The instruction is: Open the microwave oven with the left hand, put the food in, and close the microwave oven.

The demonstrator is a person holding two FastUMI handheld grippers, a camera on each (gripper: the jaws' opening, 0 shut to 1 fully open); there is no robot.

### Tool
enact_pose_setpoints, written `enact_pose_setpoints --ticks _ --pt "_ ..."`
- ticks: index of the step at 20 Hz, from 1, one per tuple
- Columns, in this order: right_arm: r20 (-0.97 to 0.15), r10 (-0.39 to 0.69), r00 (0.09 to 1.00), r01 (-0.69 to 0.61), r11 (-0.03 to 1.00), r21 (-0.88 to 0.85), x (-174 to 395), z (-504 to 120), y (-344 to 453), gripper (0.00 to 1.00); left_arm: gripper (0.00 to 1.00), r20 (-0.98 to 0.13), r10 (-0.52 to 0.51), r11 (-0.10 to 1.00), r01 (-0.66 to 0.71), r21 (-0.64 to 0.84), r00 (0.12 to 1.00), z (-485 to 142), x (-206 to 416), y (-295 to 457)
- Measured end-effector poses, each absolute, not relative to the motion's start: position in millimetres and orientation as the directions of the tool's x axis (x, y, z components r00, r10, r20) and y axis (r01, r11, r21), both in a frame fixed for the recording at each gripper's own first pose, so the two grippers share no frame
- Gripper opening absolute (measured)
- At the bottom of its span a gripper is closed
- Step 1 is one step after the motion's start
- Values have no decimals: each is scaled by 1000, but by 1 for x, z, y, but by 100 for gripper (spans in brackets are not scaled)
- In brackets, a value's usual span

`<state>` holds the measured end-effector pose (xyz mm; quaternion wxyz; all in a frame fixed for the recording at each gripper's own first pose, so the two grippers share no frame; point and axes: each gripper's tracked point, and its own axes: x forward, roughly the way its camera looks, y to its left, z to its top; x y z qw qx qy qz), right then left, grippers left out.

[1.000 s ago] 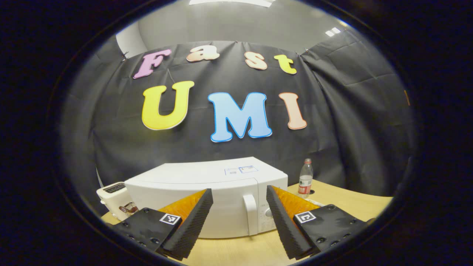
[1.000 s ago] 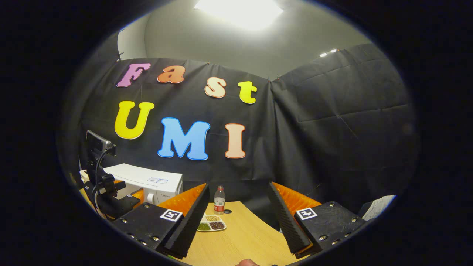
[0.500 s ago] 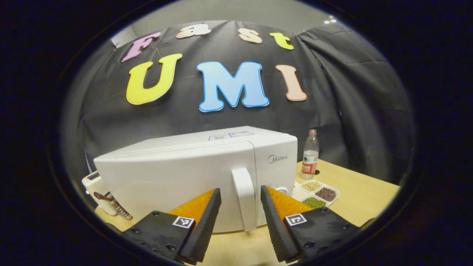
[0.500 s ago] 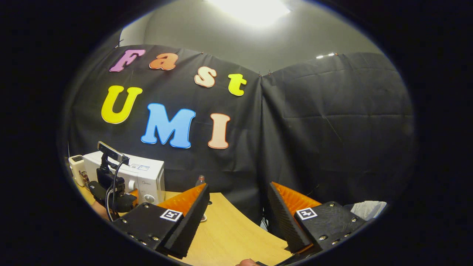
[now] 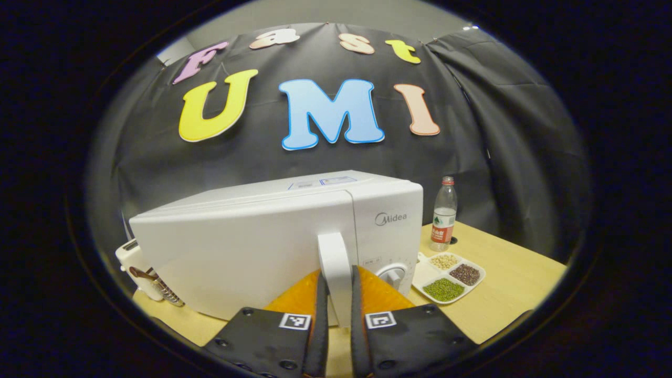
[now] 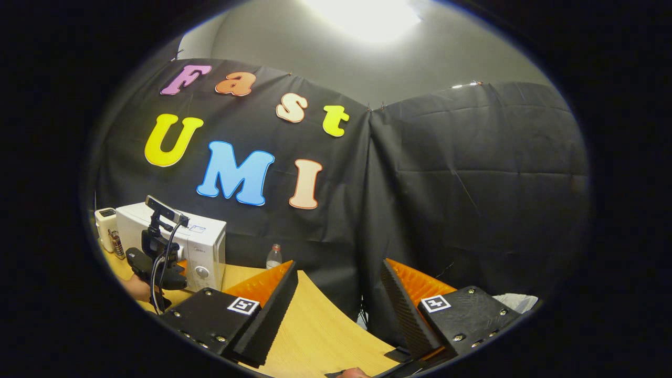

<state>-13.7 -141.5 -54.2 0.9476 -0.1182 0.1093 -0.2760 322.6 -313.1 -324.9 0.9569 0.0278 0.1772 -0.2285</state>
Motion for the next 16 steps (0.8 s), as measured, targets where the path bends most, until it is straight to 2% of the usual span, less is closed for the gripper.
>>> enact_pose_setpoints --ticks 2,4,5,6,7,9,10,11,12,14,15,16 --pt "-128 -540 832 490 823 -289 -20 -50 -143 96 17 -363 -416 900 434 -36 834 -326 323 -313" --pt "-120 -534 837 482 823 -299 -25 -47 -145 96 19 -370 -418 902 428 -60 830 -325 323 -313" --pt "-117 -529 840 477 825 -303 -26 -46 -145 96 15 -374 -419 901 430 -58 827 -325 323 -312" --pt "-116 -521 846 469 829 -304 -28 -46 -146 96 18 -377 -418 902 426 -65 827 -323 323 -312" --pt "-116 -513 850 461 833 -305 -29 -46 -146 96 15 -381 -417 903 423 -72 825 -324 324 -311" --pt "-121 -497 859 445 843 -303 -29 -47 -148 96 17 -389 -410 908 410 -87 825 -323 323 -311" --pt "-123 -487 865 436 849 -299 -30 -47 -149 96 13 -409 -401 912 402 -87 820 -324 317 -309" --pt "-123 -475 871 425 856 -293 -29 -47 -149 96 17 -417 -390 917 385 -100 821 -327 306 -304" --pt "-123 -465 877 417 863 -286 -29 -47 -150 96 13 -384 -397 914 397 -82 834 -319 299 -298" --pt "-134 -431 892 387 884 -263 -26 -53 -148 96 12 -376 -405 908 415 -59 833 -314 285 -291" --pt "-132 -418 899 376 890 -257 -26 -52 -147 96 17 -380 -407 907 415 -65 830 -317 278 -286" --pt "-128 -403 906 364 897 -250 -26 -52 -147 96 13 -391 -406 907 415 -66 826 -317 272 -282"
